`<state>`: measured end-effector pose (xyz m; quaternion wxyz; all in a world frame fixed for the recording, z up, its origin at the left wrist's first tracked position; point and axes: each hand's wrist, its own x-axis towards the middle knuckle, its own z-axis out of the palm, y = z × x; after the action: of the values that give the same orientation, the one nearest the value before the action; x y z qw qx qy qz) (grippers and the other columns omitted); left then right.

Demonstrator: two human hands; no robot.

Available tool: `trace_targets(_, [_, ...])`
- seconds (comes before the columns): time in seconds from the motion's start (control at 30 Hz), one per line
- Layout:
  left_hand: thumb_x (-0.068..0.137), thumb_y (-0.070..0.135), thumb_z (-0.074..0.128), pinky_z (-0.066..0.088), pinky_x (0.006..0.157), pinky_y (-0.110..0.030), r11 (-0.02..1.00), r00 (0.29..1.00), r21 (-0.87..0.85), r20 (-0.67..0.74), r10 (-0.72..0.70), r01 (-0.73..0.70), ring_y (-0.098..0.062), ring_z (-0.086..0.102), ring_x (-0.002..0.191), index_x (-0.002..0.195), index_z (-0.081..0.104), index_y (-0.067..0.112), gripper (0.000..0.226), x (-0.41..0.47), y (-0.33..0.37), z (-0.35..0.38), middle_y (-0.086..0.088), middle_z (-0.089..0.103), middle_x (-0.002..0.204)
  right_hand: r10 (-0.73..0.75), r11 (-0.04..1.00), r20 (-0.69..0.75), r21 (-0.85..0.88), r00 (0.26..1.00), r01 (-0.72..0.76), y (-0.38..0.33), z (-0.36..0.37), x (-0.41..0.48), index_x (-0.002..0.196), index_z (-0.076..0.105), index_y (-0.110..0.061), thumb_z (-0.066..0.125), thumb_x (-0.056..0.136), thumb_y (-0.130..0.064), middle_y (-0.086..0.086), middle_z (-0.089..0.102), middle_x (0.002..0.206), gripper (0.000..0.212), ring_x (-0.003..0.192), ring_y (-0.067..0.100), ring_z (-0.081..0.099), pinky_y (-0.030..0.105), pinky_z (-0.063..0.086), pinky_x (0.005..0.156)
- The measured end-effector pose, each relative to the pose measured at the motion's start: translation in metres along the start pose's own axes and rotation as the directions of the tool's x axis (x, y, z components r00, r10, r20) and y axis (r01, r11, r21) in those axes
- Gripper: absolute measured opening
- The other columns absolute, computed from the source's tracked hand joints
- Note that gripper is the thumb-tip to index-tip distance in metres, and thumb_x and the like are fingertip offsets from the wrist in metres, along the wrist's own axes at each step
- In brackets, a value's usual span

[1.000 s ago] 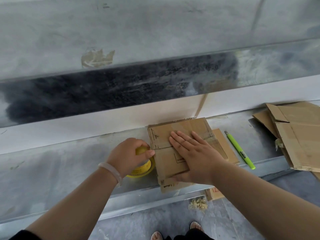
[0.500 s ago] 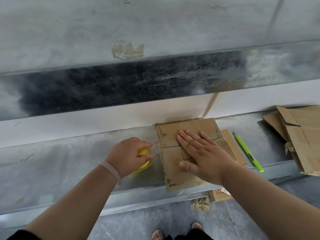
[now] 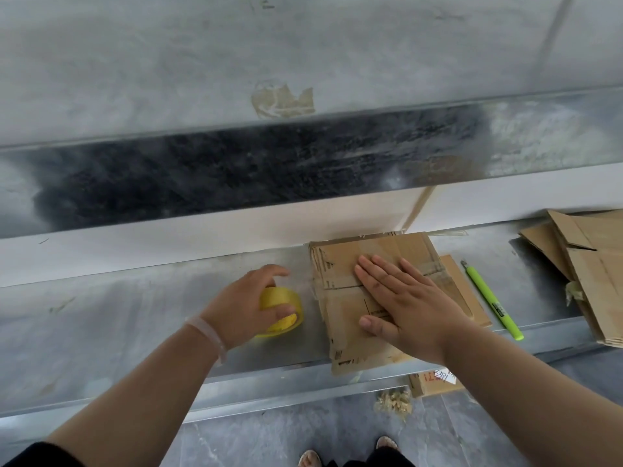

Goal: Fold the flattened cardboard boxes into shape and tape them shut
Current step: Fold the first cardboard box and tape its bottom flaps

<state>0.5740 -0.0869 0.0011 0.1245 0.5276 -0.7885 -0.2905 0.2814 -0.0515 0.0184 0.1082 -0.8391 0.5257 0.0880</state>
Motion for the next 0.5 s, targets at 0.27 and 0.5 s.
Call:
trace_targets(0.27, [0.078, 0.065, 0.032, 0.035, 0.067, -0.018, 0.991, 0.994, 0.123, -0.094, 0.056, -0.044, -0.009, 0.050, 0.075, 0.109, 0.058, 0.021, 0.059, -0.012, -0.006, 0.012, 0.008, 0.057, 0.094, 0.000, 1.000, 0.009, -0.002, 1.000, 0.000, -0.002, -0.002, -0.001, 0.151, -0.025, -0.031, -0.029, 0.068, -0.082, -0.016, -0.030, 0.156, 0.097, 0.141, 0.001, -0.032, 0.035, -0.015, 0.120])
trace_targets(0.5, [0.093, 0.053, 0.045, 0.043, 0.079, -0.031, 0.924, 0.998, 0.381, 0.046, -0.040, 0.019, -0.023, 0.059, 0.095, 0.116, 0.056, 0.021, 0.041, 0.001, 0.006, 0.009, 0.000, 0.061, 0.106, -0.001, 1.000, 0.014, -0.011, 1.000, 0.001, -0.002, -0.001, -0.001, 0.150, -0.025, -0.031, -0.031, 0.067, -0.082, -0.016, -0.031, 0.156, 0.097, 0.141, 0.001, -0.033, 0.036, -0.013, 0.121])
